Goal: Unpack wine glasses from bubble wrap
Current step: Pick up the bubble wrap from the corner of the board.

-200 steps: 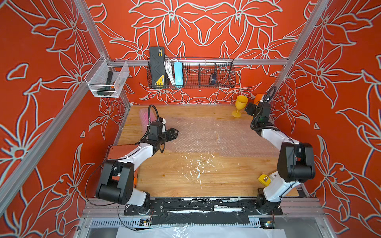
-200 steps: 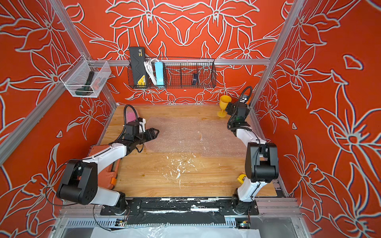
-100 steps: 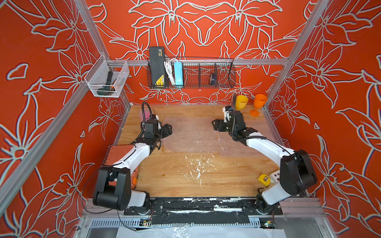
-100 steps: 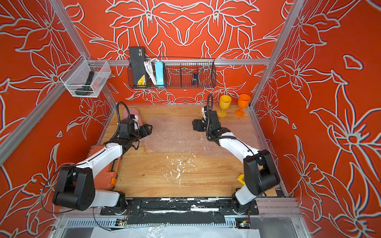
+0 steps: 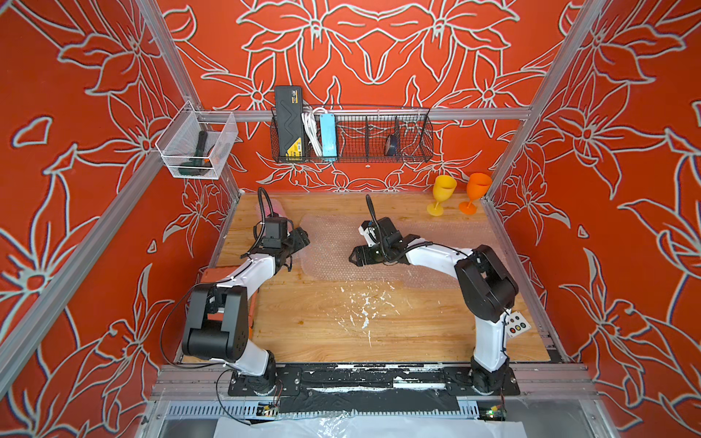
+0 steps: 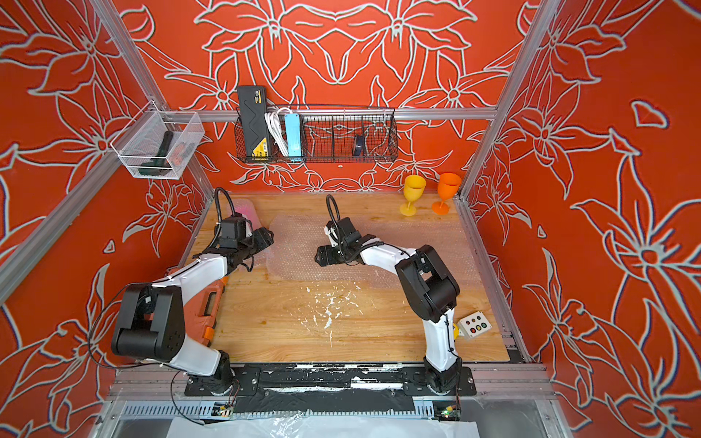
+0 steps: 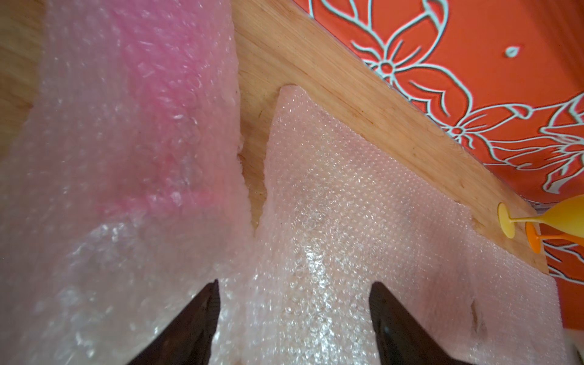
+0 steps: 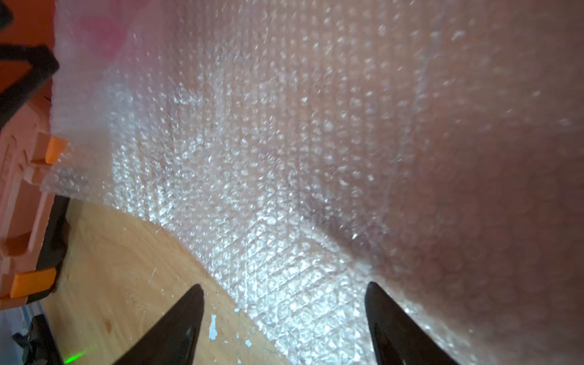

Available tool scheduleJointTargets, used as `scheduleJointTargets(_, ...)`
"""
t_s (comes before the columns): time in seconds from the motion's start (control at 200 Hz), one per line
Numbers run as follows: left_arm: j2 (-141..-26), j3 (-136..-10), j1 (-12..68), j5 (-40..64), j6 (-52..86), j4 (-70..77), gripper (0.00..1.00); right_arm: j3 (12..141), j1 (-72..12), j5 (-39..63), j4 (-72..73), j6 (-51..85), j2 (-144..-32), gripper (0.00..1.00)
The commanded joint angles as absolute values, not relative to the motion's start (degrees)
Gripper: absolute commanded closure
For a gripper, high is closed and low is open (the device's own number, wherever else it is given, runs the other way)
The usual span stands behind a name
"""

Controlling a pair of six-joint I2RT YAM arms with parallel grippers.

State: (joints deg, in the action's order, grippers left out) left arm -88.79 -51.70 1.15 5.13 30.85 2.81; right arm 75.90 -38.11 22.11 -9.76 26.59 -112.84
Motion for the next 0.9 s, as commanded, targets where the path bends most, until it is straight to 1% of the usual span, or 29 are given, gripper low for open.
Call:
scheduleJointTargets(0.0,-91.8,-54.4,0.5,3.0,30.0,1.5,0.27,75.5,-37.8,23.5,-11.8,26.4,-113.6,0.19)
scheduleJointTargets(0.08,-93.0,-54.8,0.0,2.2,29.8,1.9,0.27,75.2,-37.8,24.5,-13.3,25.0,-114.3,0.2)
scheduleJointTargets(0.2,-94.4,-55.4,-0.9,1.6,29.0,1.5,0.27,75.3,-37.7,23.1,-16.8,22.0,-114.9,0.19)
scheduleJointTargets(0.35,-95.6,-56.3,-2.6,0.1,27.6,-0.9,0.27,74.7,-37.7,23.3,-17.2,20.9,-115.0,0.19)
scheduleJointTargets(0.651,-94.6,-56.3,-8.0,-3.7,26.4,-4.0,0.27,75.1,-37.4,23.2,-17.0,20.6,-115.6,0.19)
scheduleJointTargets(0.896,-91.4,-55.5,-8.6,-1.8,27.0,-2.9,0.28,75.5,-37.3,23.5,-16.9,20.5,-115.8,0.19)
